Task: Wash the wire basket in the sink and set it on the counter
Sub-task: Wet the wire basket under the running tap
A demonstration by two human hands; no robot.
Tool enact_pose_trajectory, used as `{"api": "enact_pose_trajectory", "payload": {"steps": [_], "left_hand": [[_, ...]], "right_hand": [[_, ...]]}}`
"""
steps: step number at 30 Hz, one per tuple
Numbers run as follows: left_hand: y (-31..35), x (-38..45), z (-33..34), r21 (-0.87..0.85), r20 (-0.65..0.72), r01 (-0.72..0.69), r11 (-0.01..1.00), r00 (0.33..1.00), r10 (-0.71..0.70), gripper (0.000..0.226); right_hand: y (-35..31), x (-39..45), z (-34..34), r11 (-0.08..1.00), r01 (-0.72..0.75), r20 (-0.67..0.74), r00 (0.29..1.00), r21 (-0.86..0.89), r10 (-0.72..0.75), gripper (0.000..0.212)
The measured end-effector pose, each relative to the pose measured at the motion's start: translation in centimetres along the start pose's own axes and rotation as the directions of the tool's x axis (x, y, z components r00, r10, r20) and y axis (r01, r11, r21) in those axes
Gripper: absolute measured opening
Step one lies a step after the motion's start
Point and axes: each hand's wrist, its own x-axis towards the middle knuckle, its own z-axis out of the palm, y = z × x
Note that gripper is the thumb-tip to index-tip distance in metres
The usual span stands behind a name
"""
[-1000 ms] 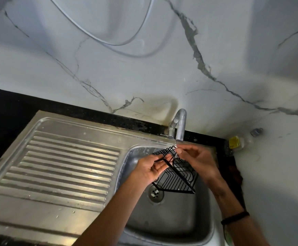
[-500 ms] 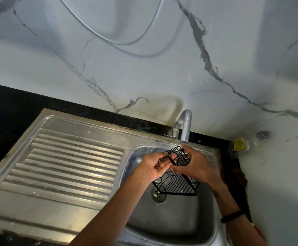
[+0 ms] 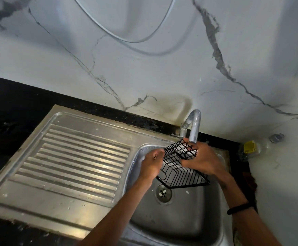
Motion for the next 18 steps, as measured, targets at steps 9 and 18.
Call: {"api": "enact_pose_trajectory", "payload": {"steps": [9, 18], "left_hand": [[5.8, -0.9, 5.8, 0.236, 0.318, -0.21, 0.949, 0.939, 0.128, 0.052], [6.6, 3.0, 9.0, 0.229, 0.487, -0.034, 0.973, 0.87, -0.084, 0.061]], "right_hand": [[2.8, -2.2, -0.6, 0.992, 0.075, -0.171, 0.984, 0.104, -0.056, 0.074], [4.6, -4.5, -2.0, 0.955, 0.139, -0.285, 0.957, 0.263, -0.061, 0.078]]}}
